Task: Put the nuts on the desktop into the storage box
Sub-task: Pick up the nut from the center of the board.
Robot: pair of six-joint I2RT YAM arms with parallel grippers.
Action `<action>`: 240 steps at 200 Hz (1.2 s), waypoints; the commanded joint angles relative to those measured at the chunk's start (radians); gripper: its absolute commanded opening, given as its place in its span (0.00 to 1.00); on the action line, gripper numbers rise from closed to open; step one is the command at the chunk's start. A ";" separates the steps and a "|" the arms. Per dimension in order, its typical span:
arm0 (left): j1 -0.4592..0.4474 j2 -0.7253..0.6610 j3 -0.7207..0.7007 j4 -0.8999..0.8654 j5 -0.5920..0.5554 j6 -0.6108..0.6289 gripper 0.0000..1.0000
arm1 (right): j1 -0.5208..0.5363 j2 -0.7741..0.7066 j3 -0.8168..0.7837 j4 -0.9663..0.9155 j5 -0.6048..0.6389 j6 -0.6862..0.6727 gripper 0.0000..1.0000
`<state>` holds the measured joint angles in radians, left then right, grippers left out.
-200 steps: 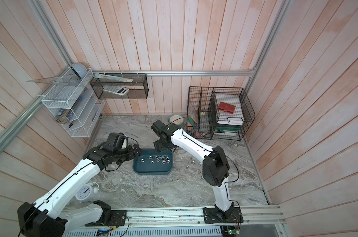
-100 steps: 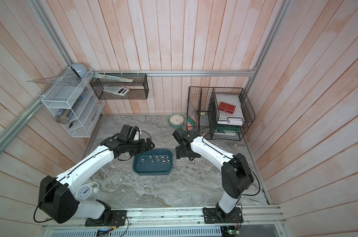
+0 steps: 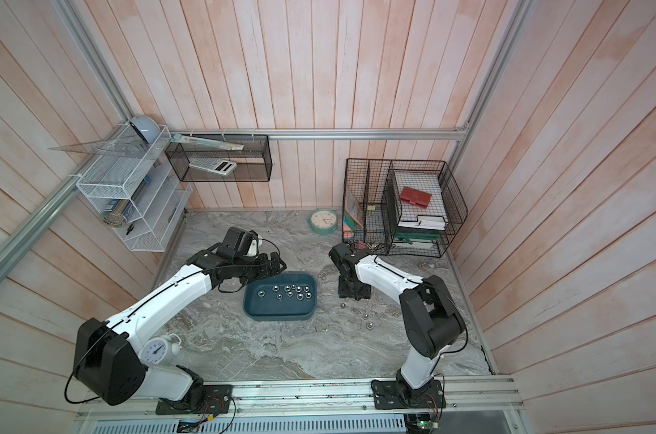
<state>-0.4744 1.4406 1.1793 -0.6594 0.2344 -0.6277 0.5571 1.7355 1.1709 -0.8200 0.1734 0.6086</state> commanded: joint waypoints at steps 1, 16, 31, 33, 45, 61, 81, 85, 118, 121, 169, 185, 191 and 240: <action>-0.005 -0.006 0.026 -0.002 -0.009 0.016 1.00 | -0.017 0.036 -0.004 0.030 -0.028 -0.014 0.51; -0.005 -0.008 0.026 -0.005 -0.012 0.016 1.00 | -0.023 0.056 0.002 0.032 -0.033 -0.022 0.49; -0.006 -0.009 0.025 -0.007 -0.014 0.016 1.00 | -0.029 0.073 0.007 0.037 -0.039 -0.027 0.48; -0.005 -0.009 0.026 -0.008 -0.015 0.016 1.00 | -0.031 0.076 0.008 0.037 -0.040 -0.028 0.48; -0.006 -0.009 0.026 -0.010 -0.016 0.016 1.00 | -0.035 0.084 0.007 0.044 -0.046 -0.032 0.45; -0.005 -0.011 0.024 -0.012 -0.020 0.016 1.00 | -0.039 0.096 0.007 0.047 -0.049 -0.033 0.41; -0.005 -0.016 0.021 -0.013 -0.023 0.016 1.00 | -0.043 0.102 0.003 0.055 -0.058 -0.035 0.40; -0.006 -0.016 0.023 -0.013 -0.023 0.016 1.00 | -0.043 0.104 0.000 0.057 -0.059 -0.035 0.40; -0.005 -0.020 0.020 -0.015 -0.024 0.014 1.00 | -0.043 0.116 -0.007 0.068 -0.064 -0.036 0.40; -0.004 -0.020 0.021 -0.014 -0.024 0.013 1.00 | -0.043 0.118 -0.007 0.070 -0.065 -0.036 0.39; -0.006 -0.037 0.007 -0.012 -0.029 0.010 1.00 | -0.043 0.127 -0.001 0.068 -0.075 -0.048 0.26; -0.005 -0.043 0.005 -0.012 -0.030 0.008 1.00 | -0.043 0.111 -0.003 0.063 -0.075 -0.046 0.26; -0.005 -0.045 0.003 -0.012 -0.032 0.008 1.00 | -0.042 0.105 -0.002 0.060 -0.074 -0.046 0.26; -0.004 -0.058 -0.011 -0.010 -0.042 0.005 1.00 | 0.006 0.059 0.086 -0.029 -0.023 -0.043 0.24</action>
<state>-0.4755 1.4075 1.1797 -0.6655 0.2192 -0.6281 0.5285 1.8416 1.1908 -0.7803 0.1108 0.5682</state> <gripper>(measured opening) 0.999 0.292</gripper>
